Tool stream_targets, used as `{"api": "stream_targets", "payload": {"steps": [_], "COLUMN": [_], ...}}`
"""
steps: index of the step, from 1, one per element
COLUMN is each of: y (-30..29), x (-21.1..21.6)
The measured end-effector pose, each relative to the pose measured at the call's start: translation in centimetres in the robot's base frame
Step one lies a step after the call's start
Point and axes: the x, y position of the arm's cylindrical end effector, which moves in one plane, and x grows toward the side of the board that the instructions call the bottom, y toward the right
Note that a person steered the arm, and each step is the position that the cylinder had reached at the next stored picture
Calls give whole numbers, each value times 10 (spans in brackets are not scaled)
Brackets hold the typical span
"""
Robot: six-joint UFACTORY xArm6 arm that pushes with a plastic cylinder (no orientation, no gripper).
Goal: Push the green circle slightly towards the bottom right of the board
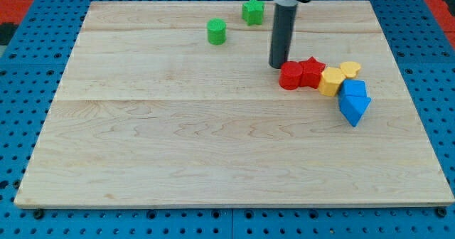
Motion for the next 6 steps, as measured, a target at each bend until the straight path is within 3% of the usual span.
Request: {"api": "stream_targets", "payload": {"steps": [2,3,4,5,6], "y": [-130,-181,-197,-170,-101], "x": [-9,-48,-98,-121,-111]}}
